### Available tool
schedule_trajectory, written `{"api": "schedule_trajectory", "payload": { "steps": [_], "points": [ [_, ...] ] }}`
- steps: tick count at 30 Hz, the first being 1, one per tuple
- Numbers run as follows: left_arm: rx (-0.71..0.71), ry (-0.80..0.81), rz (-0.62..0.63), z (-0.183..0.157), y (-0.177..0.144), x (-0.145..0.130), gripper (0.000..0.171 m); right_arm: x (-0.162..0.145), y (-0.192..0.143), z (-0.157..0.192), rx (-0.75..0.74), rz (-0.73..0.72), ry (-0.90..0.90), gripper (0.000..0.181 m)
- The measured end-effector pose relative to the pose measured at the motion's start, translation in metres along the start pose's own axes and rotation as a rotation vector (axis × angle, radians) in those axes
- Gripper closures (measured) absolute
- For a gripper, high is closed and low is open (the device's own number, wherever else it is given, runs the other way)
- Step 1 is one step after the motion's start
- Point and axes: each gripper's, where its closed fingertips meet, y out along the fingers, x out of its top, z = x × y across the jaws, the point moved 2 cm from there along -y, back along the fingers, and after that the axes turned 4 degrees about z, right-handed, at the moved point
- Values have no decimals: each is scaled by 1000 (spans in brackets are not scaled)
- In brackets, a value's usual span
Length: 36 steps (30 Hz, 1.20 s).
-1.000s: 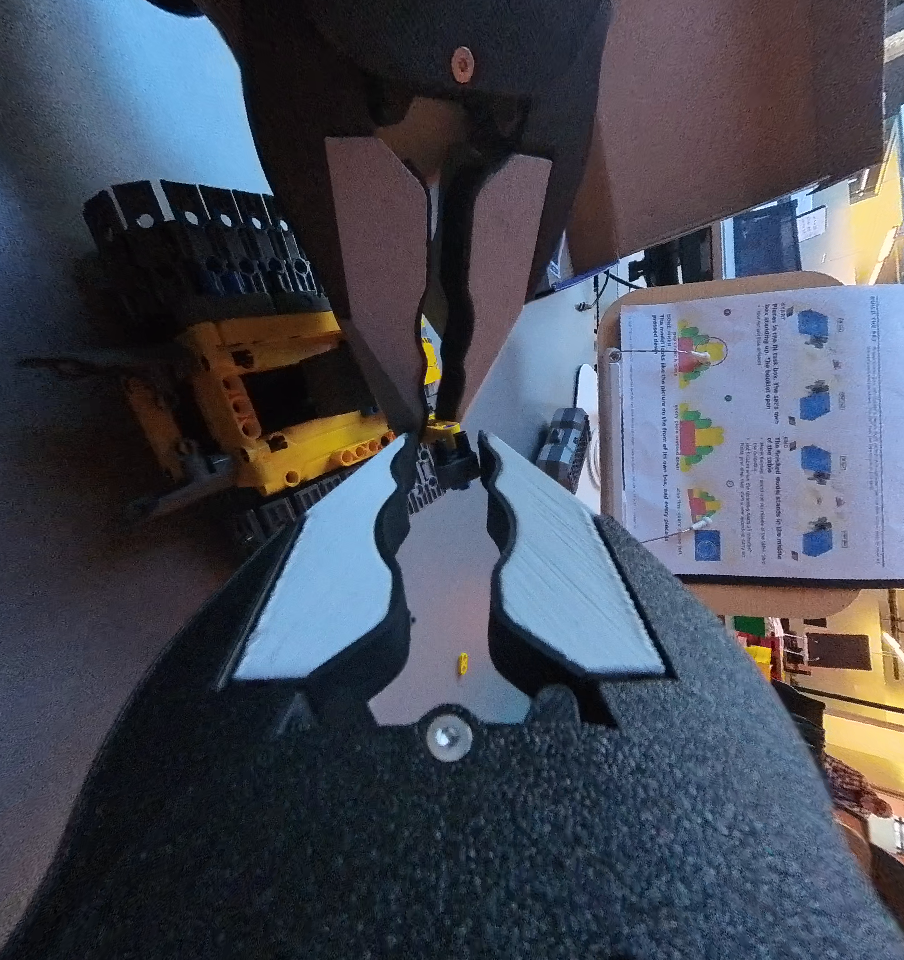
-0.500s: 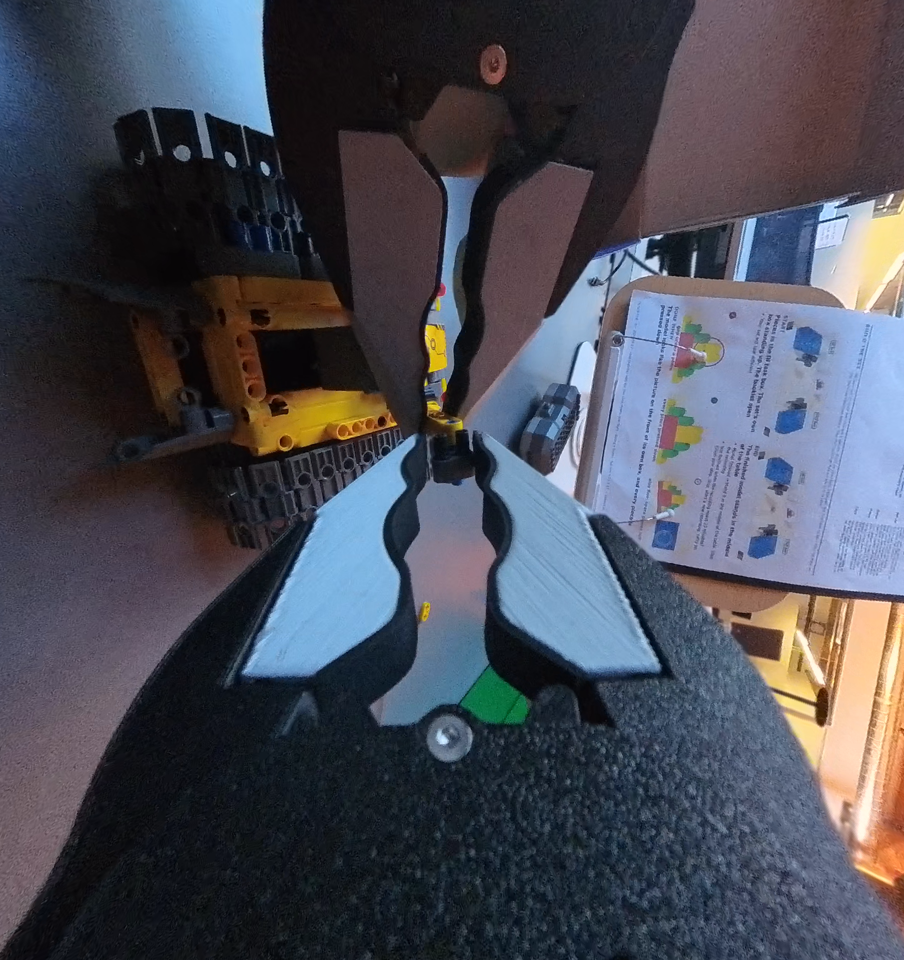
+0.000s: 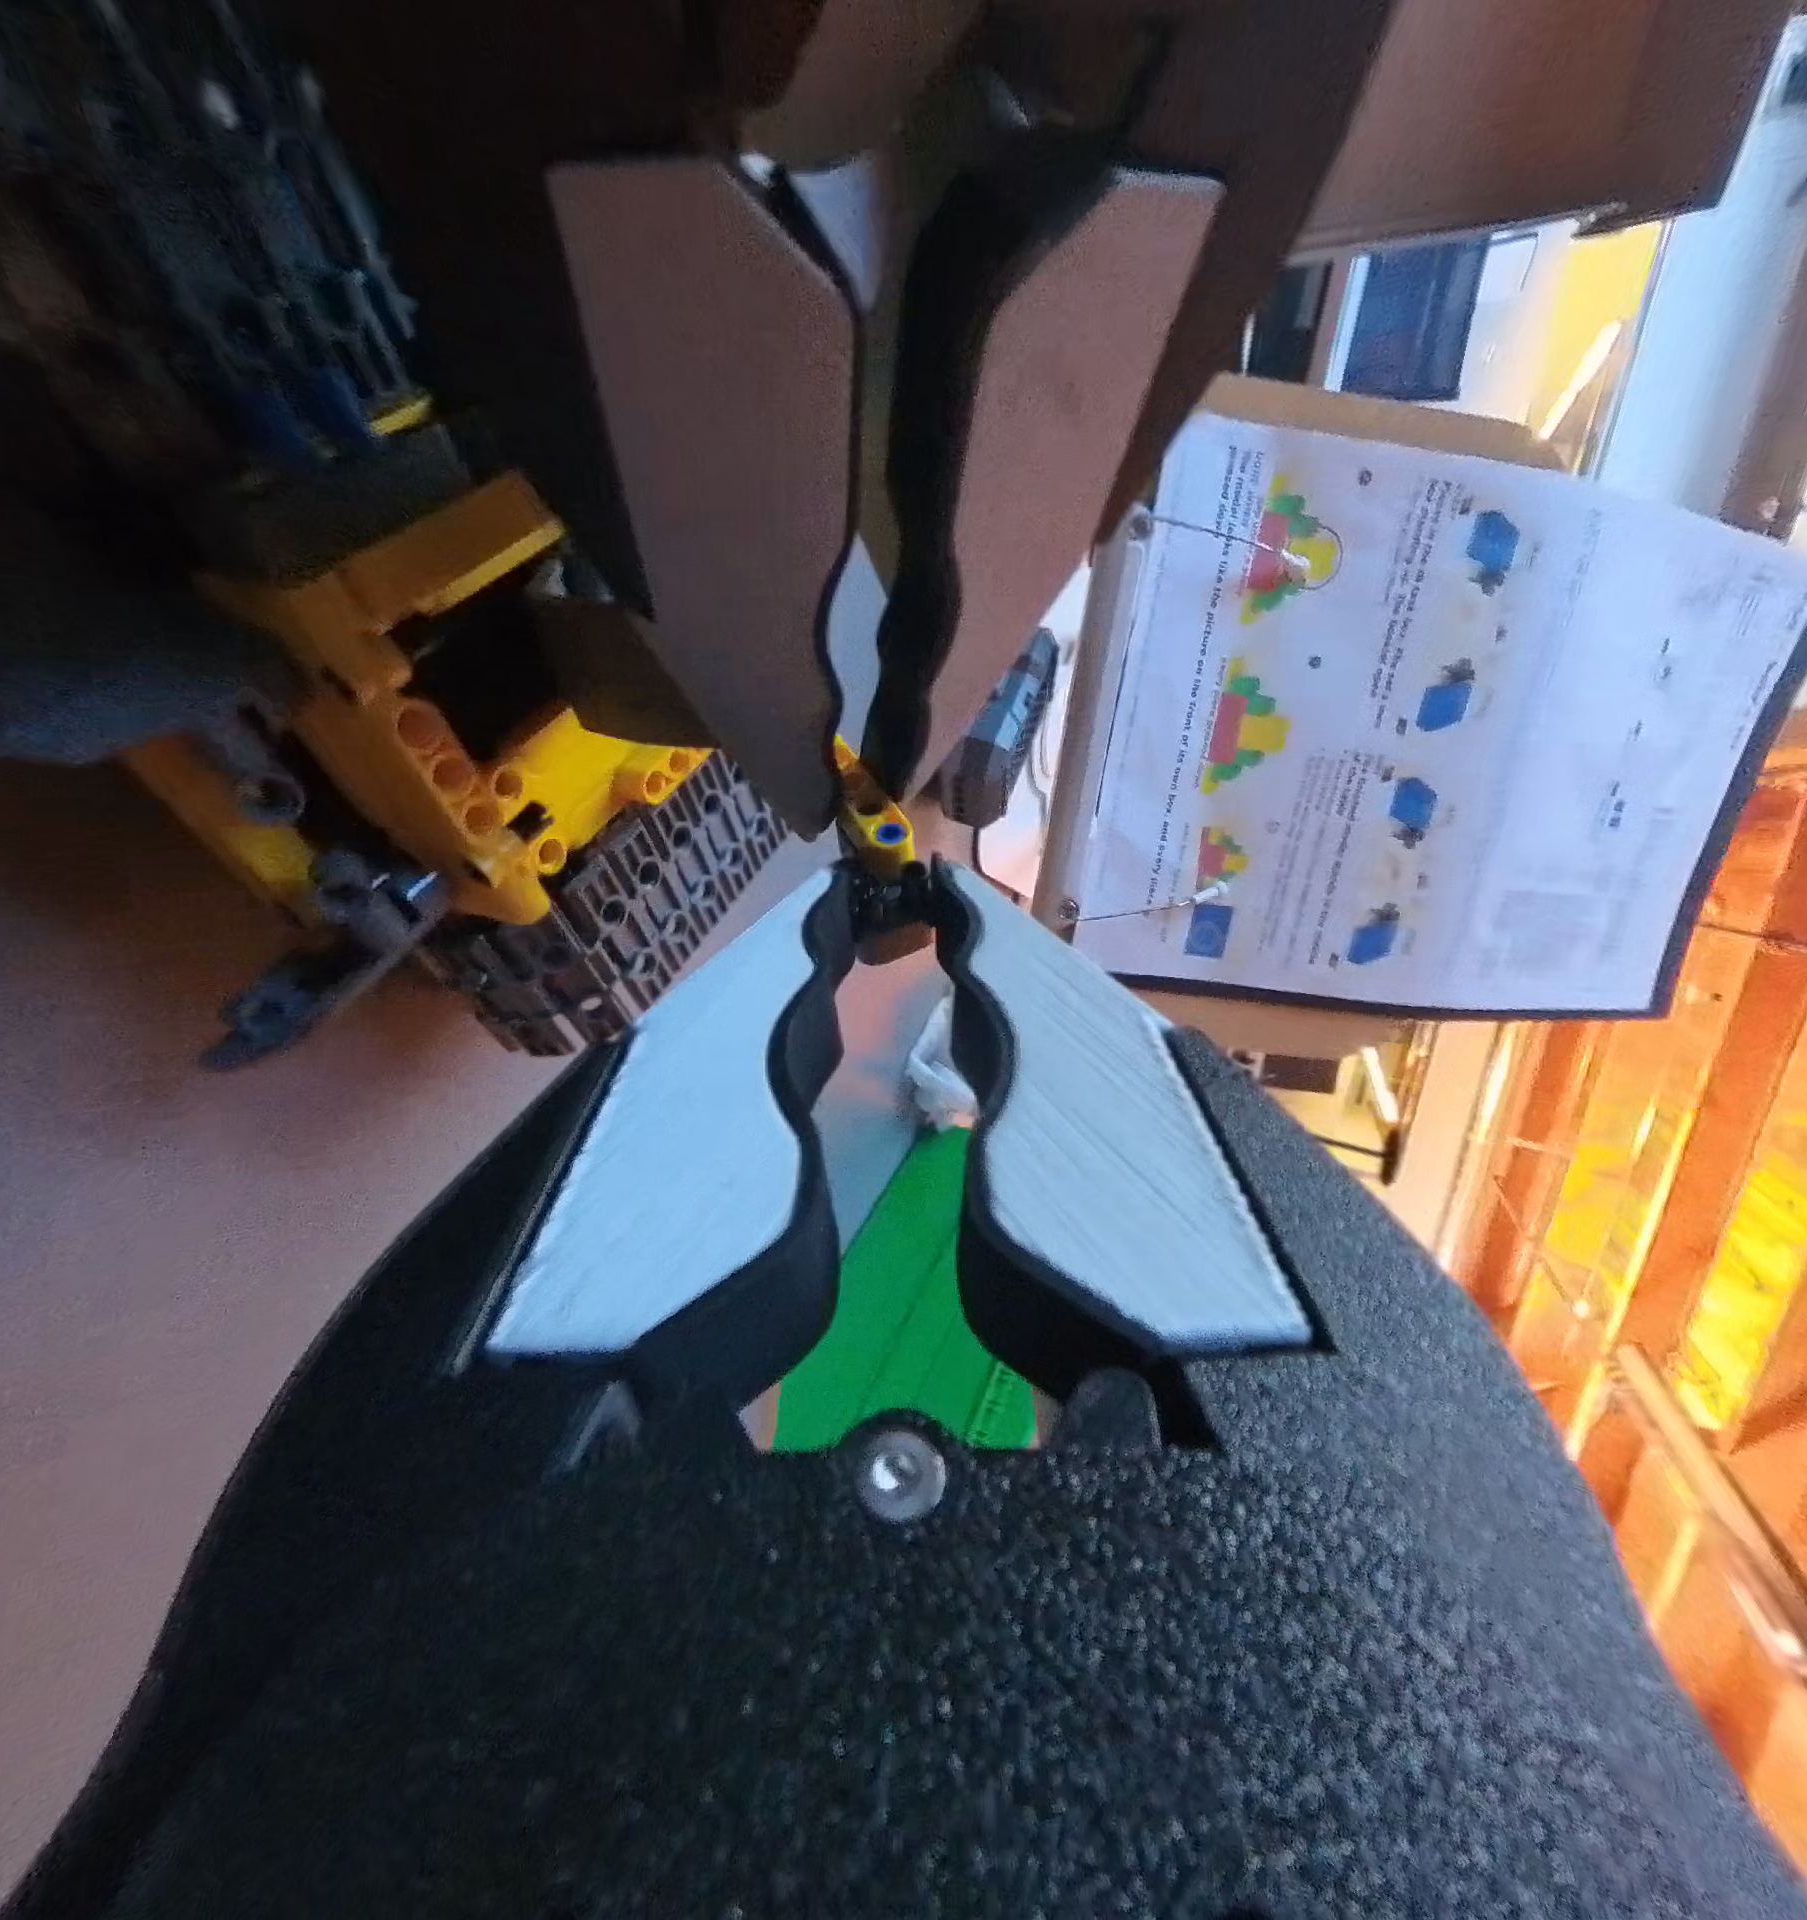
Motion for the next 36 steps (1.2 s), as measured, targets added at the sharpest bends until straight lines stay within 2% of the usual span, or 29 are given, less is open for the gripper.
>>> {"api": "schedule_trajectory", "payload": {
  "steps": [5,17,23,26,29,31,34,36],
  "points": [
    [21,29,1,5,1,-5,166,0,7,-2,-20,-12,121,168],
    [44,31,-7,10,1,-8,167,-1,14,-4,74,-129,469,167],
    [15,-27,-40,11,-1,-8,167,0,12,-4,-125,-134,221,167],
    [55,27,-8,11,-1,-9,166,0,14,-4,-151,-134,214,168],
    [36,10,-19,11,-1,-10,166,0,14,-3,-174,-139,211,168],
    [30,-1,-22,11,0,-10,167,-1,16,-3,-109,-180,312,167],
    [19,-41,-31,13,3,-9,166,-1,18,-6,149,-262,600,165],
    [43,-30,-54,13,3,-8,166,2,13,-8,238,-303,672,163]
  ]
}}
